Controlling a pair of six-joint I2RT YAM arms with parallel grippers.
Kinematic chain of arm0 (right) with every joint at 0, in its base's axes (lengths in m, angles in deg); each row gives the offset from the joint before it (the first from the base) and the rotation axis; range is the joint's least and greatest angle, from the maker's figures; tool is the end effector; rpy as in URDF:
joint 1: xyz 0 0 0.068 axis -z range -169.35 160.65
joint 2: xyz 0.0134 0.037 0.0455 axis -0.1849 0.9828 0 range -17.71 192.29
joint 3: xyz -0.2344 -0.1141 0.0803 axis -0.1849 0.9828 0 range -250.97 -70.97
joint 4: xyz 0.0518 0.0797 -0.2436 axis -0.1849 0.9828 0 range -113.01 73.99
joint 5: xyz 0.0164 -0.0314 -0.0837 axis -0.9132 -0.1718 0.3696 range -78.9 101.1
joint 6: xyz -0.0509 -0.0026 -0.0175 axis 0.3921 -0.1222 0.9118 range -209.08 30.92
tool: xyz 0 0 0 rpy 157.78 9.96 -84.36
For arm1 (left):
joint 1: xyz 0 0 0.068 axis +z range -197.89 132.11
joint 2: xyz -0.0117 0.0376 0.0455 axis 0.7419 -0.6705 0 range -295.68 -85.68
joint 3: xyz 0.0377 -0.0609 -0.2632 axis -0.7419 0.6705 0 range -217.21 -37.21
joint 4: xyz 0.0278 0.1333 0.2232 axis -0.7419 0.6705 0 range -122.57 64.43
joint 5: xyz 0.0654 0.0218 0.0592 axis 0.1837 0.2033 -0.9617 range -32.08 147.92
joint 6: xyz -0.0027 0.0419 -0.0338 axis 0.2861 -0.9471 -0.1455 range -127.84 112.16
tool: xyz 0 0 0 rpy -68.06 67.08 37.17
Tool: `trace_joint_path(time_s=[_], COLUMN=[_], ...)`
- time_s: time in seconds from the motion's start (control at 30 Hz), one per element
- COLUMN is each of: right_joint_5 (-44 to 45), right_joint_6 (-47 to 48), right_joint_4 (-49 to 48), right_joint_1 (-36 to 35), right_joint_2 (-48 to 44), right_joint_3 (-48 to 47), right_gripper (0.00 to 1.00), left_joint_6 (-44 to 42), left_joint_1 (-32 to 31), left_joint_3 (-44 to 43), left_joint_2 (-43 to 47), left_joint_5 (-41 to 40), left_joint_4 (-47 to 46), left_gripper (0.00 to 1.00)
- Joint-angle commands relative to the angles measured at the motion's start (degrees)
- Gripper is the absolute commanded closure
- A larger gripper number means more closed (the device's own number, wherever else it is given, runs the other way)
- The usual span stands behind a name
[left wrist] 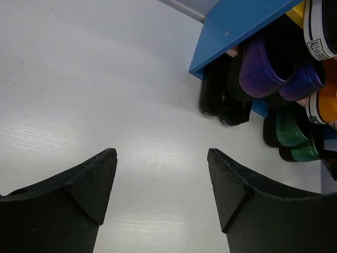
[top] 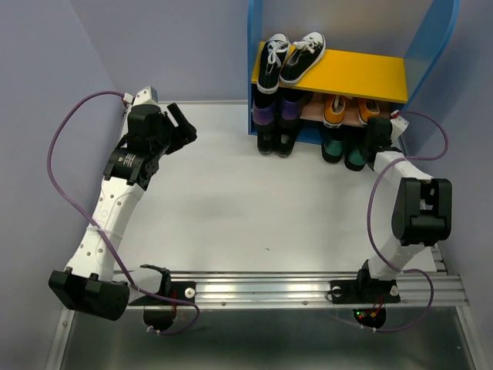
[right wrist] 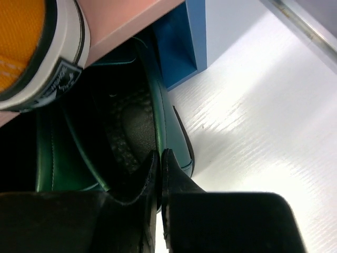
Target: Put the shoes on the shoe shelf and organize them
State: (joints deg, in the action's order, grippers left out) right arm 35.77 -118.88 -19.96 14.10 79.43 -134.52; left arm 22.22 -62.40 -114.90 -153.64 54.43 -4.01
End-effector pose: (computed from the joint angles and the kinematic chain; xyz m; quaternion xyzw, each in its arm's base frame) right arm 0.3739 -0.0374 0.2264 0.3416 0.8090 -0.0858 0.4706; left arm 0.2483 -0.0621 0.4234 -0.1276 0.8030 -0.1976 0.5476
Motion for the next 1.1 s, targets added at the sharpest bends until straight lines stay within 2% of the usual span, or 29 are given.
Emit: trace_joint_path(time_s=[0.0,0.43,0.87,0.9,0.93,0.97,1.07], right_joint_5=[3.02,4.52,2.67,2.58,2.49,2.32,1.53], right_joint_6=[-0.17,0.80,-3.16,-3.16,-3.16,-3.07,-2.37], right_joint_4=[-1.73,-1.82,-5.25,-5.16,-5.25,-5.16,-5.25], right_joint_1=[0.51,1.04,1.04,1.04,1.04,1.04,1.04], right_joint_2=[0.50,5.95,6.31,5.61,5.25,4.73,2.36], right_joint_3=[-6.13,-13.97,-9.31,-9.05,-8.53,-8.09,-6.42], right_gripper=[0.99,0.99,0.99,0.98,0.85,0.77,0.56], left_joint_6=[0.08,0.26,0.35,0.35,0.35,0.35,0.35], left_joint_1=[0.26,0.26,0.35,0.26,0.35,0.26,0.26], left_joint_3=[0.17,-0.27,-0.53,-0.45,-0.44,-0.36,-0.27], left_joint_2=[1.43,1.34,1.78,1.78,1.78,1.78,1.78], left_joint_5=[0.06,-0.12,-0.56,-0.56,-0.56,-0.56,-0.21], left_joint_4=[-1.40,-0.96,-0.43,-0.43,-0.43,-0.52,-0.87], left_gripper=[0.20,0.20,0.20,0.20,0.20,0.20,0.20])
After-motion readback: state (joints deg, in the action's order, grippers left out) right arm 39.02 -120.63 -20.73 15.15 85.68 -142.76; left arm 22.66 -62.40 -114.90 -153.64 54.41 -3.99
